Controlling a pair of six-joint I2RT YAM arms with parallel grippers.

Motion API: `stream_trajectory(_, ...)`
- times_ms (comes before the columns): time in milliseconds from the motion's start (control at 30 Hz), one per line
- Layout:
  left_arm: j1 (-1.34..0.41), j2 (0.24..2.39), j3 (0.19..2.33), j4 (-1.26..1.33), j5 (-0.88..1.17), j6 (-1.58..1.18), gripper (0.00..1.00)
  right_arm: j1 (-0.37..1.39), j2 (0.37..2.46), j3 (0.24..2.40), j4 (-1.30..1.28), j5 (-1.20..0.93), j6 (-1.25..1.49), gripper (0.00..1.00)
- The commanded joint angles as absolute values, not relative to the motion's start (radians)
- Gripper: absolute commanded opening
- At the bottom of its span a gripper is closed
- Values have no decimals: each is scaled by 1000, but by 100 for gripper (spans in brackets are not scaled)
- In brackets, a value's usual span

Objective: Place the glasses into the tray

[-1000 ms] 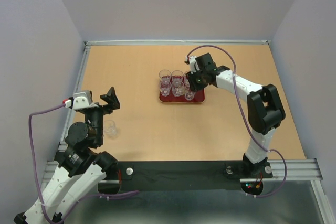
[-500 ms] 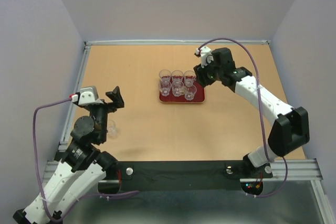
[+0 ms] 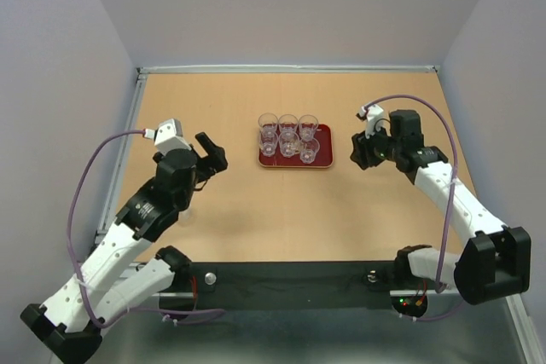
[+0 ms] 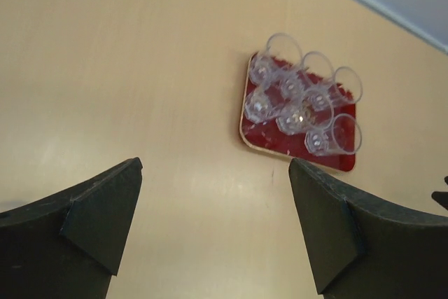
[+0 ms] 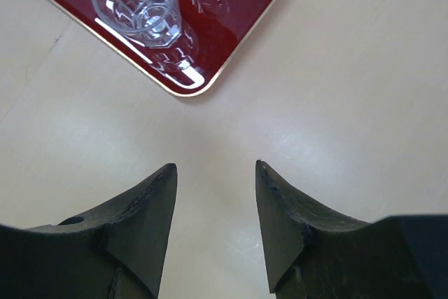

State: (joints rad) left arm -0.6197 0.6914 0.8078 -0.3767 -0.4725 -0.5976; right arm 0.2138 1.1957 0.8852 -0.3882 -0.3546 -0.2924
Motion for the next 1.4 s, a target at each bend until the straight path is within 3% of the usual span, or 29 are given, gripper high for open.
stream_trajectory(0, -611, 784, 866, -643, -480, -941, 97, 160, 1151, 865, -305, -416, -285, 54)
stream_trajectory(200, -597, 965, 937, -888, -583, -1178, 93, 130, 1118, 845, -305, -456, -276, 55)
stream_trajectory(700, -335, 986, 830, -741, -477, -1014, 73, 117, 1106, 845, -305, -430, -282, 55)
stream_trajectory(1367, -181, 1017, 718, -692, -353, -968, 65, 110, 1094, 844, -304, -422, -285, 55)
